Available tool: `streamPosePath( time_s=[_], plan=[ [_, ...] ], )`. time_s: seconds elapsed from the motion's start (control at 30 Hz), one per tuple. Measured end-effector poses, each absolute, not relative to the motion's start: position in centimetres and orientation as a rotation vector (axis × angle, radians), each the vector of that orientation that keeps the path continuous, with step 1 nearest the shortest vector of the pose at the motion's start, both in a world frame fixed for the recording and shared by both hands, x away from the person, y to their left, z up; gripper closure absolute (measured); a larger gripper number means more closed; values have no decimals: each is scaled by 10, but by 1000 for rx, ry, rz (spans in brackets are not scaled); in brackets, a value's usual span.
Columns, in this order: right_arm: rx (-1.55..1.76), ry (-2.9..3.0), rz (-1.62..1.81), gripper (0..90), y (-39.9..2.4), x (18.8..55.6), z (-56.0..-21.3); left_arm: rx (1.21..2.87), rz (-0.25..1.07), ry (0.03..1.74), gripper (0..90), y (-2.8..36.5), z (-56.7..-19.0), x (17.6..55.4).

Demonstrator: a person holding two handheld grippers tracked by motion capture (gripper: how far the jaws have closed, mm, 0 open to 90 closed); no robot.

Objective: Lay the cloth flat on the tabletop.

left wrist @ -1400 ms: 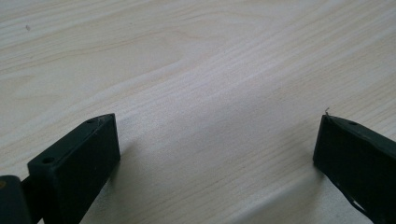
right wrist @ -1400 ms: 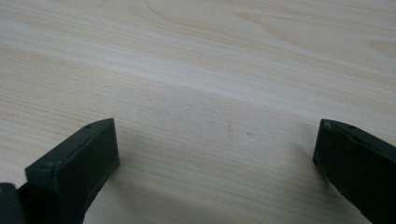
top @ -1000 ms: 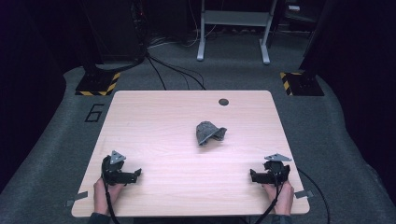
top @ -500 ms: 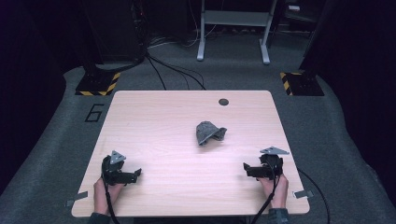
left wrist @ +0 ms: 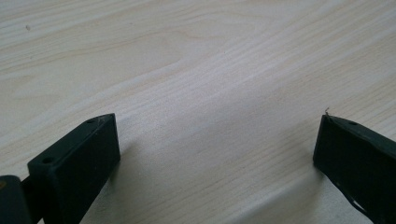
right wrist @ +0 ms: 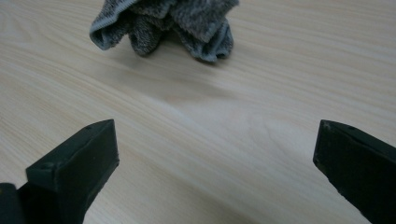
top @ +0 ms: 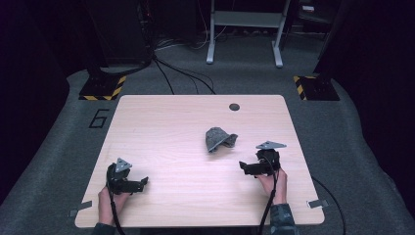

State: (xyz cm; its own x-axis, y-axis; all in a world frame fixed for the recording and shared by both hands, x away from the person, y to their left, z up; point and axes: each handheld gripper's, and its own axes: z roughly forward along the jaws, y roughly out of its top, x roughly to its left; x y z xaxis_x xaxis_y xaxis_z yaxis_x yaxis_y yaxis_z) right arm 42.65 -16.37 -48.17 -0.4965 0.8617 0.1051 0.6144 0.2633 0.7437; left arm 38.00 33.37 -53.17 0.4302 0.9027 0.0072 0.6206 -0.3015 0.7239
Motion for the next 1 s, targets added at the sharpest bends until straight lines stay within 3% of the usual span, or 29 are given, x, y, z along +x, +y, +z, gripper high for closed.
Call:
streamPosePath(
  time_s=[1.0],
  plan=[
    [1202, 2262, 1011, 19, -79, 510, -462, 2035, 557, 1279, 3, 334, -532, 380]
  ],
)
